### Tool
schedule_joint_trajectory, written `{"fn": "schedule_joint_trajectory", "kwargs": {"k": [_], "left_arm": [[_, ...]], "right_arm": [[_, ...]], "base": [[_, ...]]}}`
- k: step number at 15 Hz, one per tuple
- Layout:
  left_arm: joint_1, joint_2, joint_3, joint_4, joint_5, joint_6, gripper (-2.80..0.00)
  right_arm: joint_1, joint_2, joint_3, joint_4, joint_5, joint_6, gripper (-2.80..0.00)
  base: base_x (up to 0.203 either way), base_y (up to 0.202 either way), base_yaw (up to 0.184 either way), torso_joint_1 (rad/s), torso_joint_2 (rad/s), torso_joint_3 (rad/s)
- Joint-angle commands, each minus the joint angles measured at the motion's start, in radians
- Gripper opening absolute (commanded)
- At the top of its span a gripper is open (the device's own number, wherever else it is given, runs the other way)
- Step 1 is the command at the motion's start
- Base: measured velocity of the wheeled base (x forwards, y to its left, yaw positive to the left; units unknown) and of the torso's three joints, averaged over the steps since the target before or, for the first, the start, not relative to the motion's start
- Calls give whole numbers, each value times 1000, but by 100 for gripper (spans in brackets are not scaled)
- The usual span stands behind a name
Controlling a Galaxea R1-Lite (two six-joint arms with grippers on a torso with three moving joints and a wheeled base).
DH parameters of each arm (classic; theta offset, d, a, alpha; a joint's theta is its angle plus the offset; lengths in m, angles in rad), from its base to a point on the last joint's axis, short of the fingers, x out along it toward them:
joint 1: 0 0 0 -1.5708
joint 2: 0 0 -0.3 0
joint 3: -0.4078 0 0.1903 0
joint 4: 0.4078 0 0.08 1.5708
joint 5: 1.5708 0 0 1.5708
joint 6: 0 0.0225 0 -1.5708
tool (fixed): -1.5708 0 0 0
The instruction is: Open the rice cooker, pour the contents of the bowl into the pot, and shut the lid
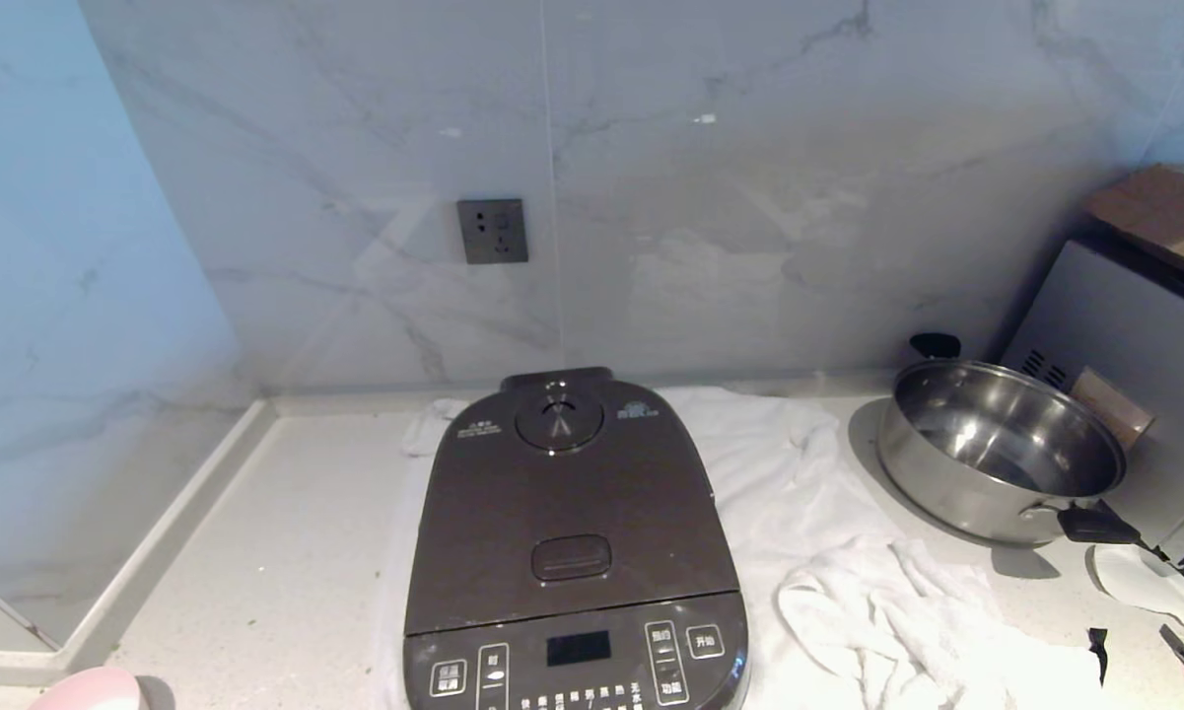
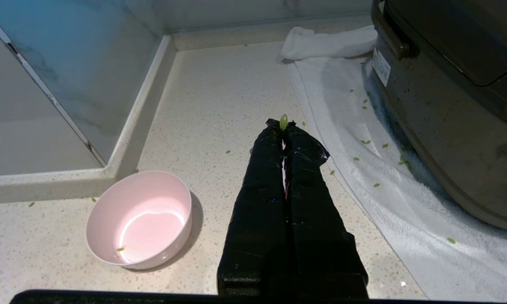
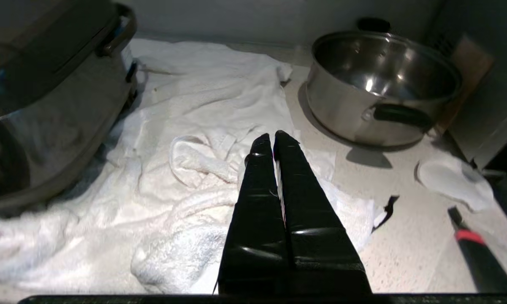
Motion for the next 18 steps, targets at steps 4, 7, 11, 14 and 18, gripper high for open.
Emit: {"fn": "schedule_joint_trajectory", "kwargs": {"k": [4,7,11,14,18], "left_arm": [[0,-1,1,0,0,0,-280],[0,-1,1,0,0,0,-280],[2,-1,1,0,-2,2,-280],[1,-1,0,0,0,0,-280],[0,-1,1,-1,-2,-3,-280]], "right_arm": [[0,-4,23,13,-100,-86,-280],[2,-4,30,18,-81,-42,-280],[2,-4,30,16,-85,-18,-280],[2,-4,30,14,-85,-16,-280],[2,-4,31,13,-87,-6,-280]], "base": [[0,0,0,0,0,0],[0,0,0,0,0,0],[0,0,0,0,0,0],[0,0,0,0,0,0],[0,0,0,0,0,0]]}}
